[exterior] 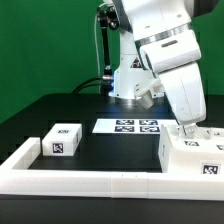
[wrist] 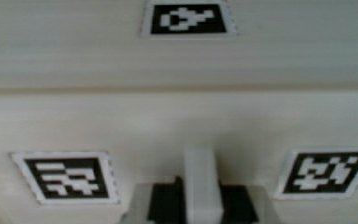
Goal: Assemble cabinet
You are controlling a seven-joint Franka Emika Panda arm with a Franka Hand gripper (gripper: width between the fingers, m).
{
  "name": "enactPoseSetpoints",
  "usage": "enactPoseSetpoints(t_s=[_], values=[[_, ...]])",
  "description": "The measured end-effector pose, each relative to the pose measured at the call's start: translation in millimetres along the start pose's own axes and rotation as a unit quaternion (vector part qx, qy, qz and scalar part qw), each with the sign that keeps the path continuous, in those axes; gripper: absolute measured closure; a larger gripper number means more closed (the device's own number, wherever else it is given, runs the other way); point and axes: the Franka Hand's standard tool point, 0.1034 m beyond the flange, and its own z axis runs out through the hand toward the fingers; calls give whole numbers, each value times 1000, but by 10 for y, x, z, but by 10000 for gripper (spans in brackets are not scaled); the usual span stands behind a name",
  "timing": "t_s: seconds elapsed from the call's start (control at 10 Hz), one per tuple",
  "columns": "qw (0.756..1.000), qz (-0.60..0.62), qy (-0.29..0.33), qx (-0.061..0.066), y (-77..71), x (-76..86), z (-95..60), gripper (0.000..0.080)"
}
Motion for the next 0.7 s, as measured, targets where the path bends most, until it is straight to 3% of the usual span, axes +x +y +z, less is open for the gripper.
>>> enactPoseSetpoints(t_s=[0.5,0.6,0.7], values=[[1000,3,-1,-1,0,-8,-3,728],[1000,10,-6,-6,22,23,-92,540],[1000,11,-15,-13,14,51,-218,540]])
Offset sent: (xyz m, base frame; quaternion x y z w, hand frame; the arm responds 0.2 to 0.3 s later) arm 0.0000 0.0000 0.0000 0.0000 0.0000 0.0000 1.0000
